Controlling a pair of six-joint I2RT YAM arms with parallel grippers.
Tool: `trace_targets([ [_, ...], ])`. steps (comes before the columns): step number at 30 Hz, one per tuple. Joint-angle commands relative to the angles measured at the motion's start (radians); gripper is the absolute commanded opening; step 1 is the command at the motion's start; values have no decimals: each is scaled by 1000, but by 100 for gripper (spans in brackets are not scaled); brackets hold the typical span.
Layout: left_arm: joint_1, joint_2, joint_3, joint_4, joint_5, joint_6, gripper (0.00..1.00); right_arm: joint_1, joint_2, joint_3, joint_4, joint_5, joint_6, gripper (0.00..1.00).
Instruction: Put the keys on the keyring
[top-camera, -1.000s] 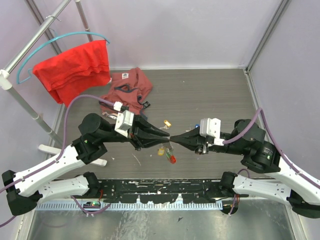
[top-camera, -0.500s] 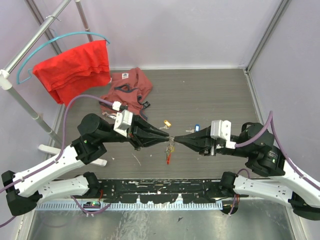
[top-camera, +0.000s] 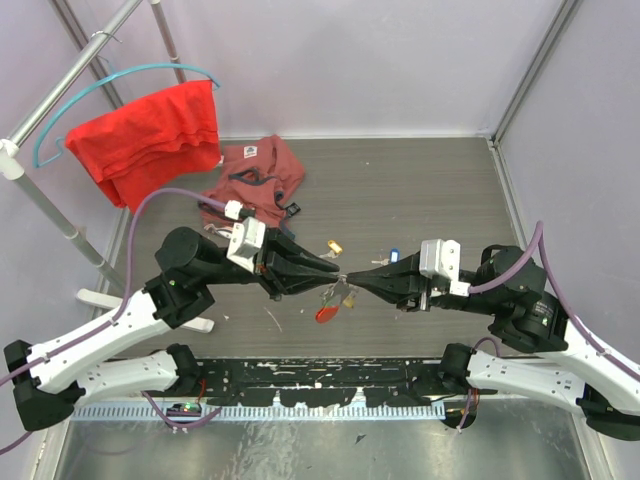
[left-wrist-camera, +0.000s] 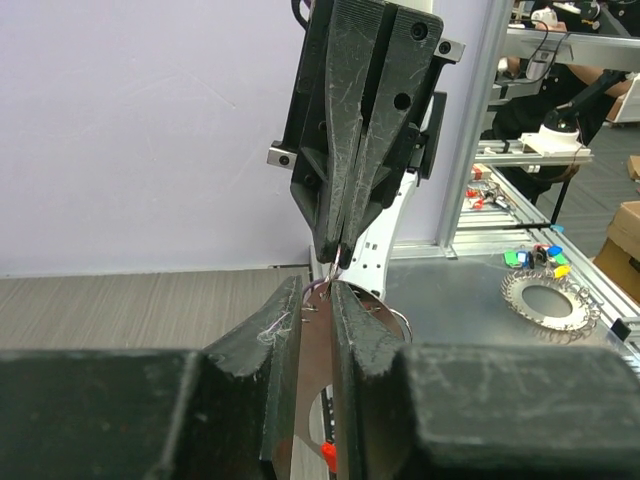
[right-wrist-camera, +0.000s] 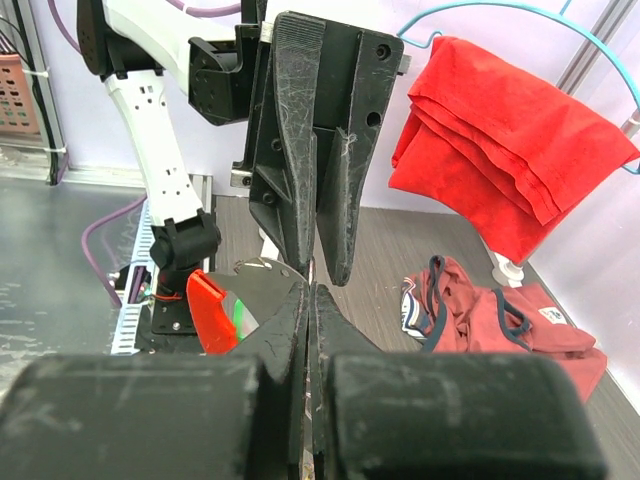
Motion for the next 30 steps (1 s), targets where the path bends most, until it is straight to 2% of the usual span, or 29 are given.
trace_targets([
  [1, -6, 7, 3, 51, -4, -18, 23, 6, -1, 12, 92, 5, 7, 1],
  [8, -11, 20, 1, 53, -2, -22, 21, 6, 0, 8, 99, 5, 7, 1],
  [10, -14, 23, 3, 54, -1, -22, 15, 6, 3, 7, 99, 3, 7, 1],
  [13, -14, 25, 3, 52, 1, -16, 1, 6, 2, 6, 94, 5, 8, 1],
  [17, -13, 12, 16, -14, -5, 35, 0, 6, 0, 17, 68, 5, 4, 3],
  [20, -13, -8, 45, -155, -29, 110, 0, 6, 3, 44, 7, 11, -7, 21],
  [23, -13, -24, 102, -321, -60, 213, 0, 6, 11, 81, -76, 23, -21, 33],
  [30, -14, 14, 300, -754, -117, 418, 0, 6, 65, 198, -291, 61, -47, 39],
])
